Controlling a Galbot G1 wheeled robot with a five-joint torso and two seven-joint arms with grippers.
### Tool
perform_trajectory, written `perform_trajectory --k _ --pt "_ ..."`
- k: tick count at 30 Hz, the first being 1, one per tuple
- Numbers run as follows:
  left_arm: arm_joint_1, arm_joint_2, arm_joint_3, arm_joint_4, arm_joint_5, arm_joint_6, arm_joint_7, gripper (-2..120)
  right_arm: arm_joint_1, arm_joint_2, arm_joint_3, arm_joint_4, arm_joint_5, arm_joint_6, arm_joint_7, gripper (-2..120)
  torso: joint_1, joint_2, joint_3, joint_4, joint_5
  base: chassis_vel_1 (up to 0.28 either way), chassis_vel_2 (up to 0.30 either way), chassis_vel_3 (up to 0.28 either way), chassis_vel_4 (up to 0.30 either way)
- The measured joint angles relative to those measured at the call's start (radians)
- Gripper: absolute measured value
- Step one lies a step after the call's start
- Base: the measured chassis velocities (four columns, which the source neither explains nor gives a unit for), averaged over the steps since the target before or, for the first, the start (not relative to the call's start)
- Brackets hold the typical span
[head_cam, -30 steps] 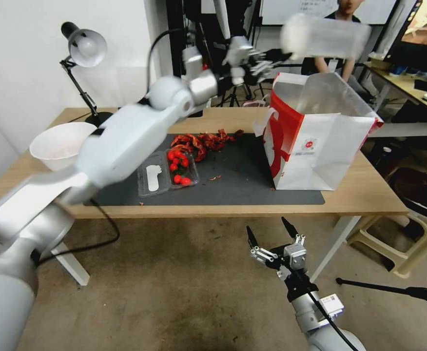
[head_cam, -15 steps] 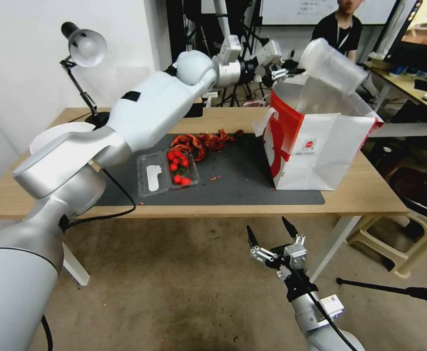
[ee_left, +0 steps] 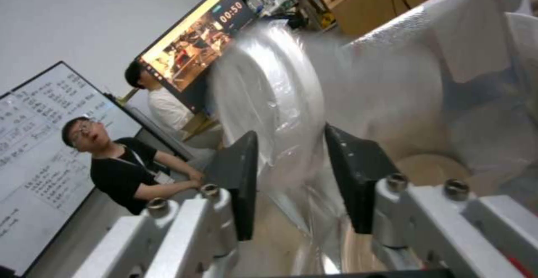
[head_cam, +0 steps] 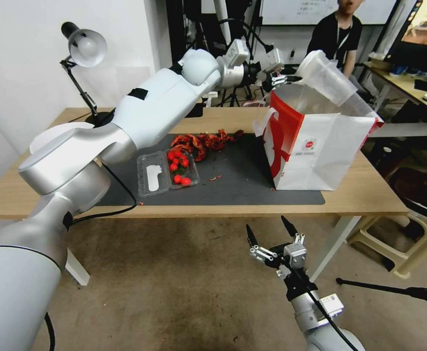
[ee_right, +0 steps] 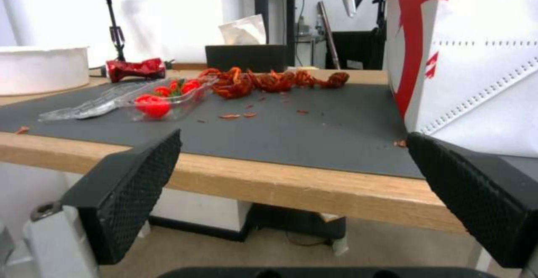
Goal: Pick up the trash from the table and place it into the takeout bag.
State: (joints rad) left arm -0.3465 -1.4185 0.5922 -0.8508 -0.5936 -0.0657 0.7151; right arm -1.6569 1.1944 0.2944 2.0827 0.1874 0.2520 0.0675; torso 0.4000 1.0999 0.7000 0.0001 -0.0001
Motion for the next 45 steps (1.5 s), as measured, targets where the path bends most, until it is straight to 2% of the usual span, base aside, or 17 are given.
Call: perform_trajectory --k 12,19,21,22,23,24,25,26,27,28,29,31,32,33,36,42,45 --pt "0.008 0.028 0.007 -0.029 -0.004 0.001 0.009 74 0.005 -0.001 -0.004 -0.005 0.002 0.002 -0.001 100 0.000 0.000 0.000 0.0000 -0.0001 0.000 0.000 0.000 0.000" --pt "0.048 0.066 -0.007 -0.081 -0.051 0.018 -0.042 97 0.009 -0.001 -0.005 -0.007 0.002 0.002 -0.002 100 0.000 0.000 0.000 -0.0001 0.0001 0.000 0.000 0.000 0.000" --pt "0.122 0.120 -0.028 -0.215 -0.115 0.086 -0.297 99 0.007 0.002 -0.005 -0.010 0.002 0.002 -0.002 100 0.000 0.000 0.000 0.0002 -0.0002 0.000 0.000 0.000 0.000" --pt "0.122 0.120 -0.028 -0.215 -0.115 0.086 -0.297 99 0.007 0.002 -0.005 -0.010 0.002 0.002 -0.002 100 0.000 0.000 0.000 0.0002 -0.0002 0.000 0.000 0.000 0.000" --pt "0.144 0.127 -0.040 -0.244 -0.128 0.103 -0.364 100 0.006 0.003 -0.006 -0.011 0.002 0.002 -0.002 100 0.000 0.000 0.000 0.0001 -0.0001 0.000 0.000 0.000 0.000" --pt "0.217 0.144 -0.082 -0.321 -0.143 0.170 -0.605 100 0.001 0.007 -0.006 -0.013 0.000 0.003 -0.002 100 0.000 0.000 0.000 -0.0002 -0.0001 0.000 0.000 0.000 0.000" --pt "0.217 0.144 -0.082 -0.321 -0.143 0.170 -0.605 100 0.001 0.007 -0.006 -0.013 0.000 0.003 -0.002 100 0.000 0.000 0.000 -0.0002 -0.0001 0.000 0.000 0.000 0.000" --pt "0.268 0.153 -0.107 -0.373 -0.142 0.223 -0.773 100 0.001 0.008 -0.006 -0.014 -0.001 0.004 -0.002 100 0.000 0.000 0.000 -0.0001 -0.0001 0.000 0.000 0.000 0.000" --pt "0.297 0.158 -0.123 -0.403 -0.135 0.253 -0.874 100 0.001 0.008 -0.006 -0.015 -0.002 0.004 -0.001 100 0.000 0.000 0.000 -0.0001 0.0000 0.000 0.000 0.000 0.000" --pt "0.344 0.166 -0.146 -0.457 -0.127 0.318 -1.045 100 0.001 0.008 -0.007 -0.015 -0.002 0.004 -0.001 100 0.000 0.000 0.000 0.0001 0.0000 0.000 0.000 0.000 0.000" --pt "0.344 0.166 -0.146 -0.457 -0.127 0.318 -1.045 100 0.001 0.008 -0.007 -0.015 -0.002 0.004 -0.001 100 0.000 0.000 0.000 0.0001 0.0000 0.000 0.000 0.000 0.000" --pt "0.412 0.176 -0.182 -0.544 -0.121 0.405 -1.282 100 -0.001 0.007 -0.006 -0.015 -0.002 0.003 -0.001 100 0.000 0.000 0.000 -0.0002 0.0002 0.000 0.000 0.000 0.000" --pt "0.435 0.180 -0.194 -0.568 -0.104 0.415 -1.334 100 -0.001 0.007 -0.006 -0.015 -0.002 0.003 -0.001 100 0.000 0.000 0.000 -0.0002 0.0000 0.000 0.000 0.000 0.000" --pt "0.435 0.180 -0.194 -0.568 -0.104 0.415 -1.334 100 -0.001 0.007 -0.006 -0.015 -0.002 0.003 -0.001 100 0.000 0.000 0.000 -0.0002 0.0000 0.000 0.000 0.000 0.000" --pt "0.516 0.206 -0.243 -0.633 -0.025 0.415 -1.427 100 0.000 0.007 -0.008 -0.017 -0.003 0.002 -0.001 100 0.000 0.000 0.000 -0.0001 0.0001 0.000 0.000 0.000 0.000" --pt "0.624 0.232 -0.321 -0.687 0.018 0.421 -1.504 100 -0.002 0.011 -0.011 -0.017 -0.009 0.002 0.000 100 0.000 0.000 0.000 -0.0001 0.0000 0.000 0.000 0.000 0.000" --pt "0.743 0.264 -0.405 -0.739 0.040 0.423 -1.531 100 -0.006 0.010 -0.011 -0.016 -0.011 0.002 0.000 100 0.000 0.000 0.000 -0.0001 -0.0001 0.000 0.000 0.000 0.000"
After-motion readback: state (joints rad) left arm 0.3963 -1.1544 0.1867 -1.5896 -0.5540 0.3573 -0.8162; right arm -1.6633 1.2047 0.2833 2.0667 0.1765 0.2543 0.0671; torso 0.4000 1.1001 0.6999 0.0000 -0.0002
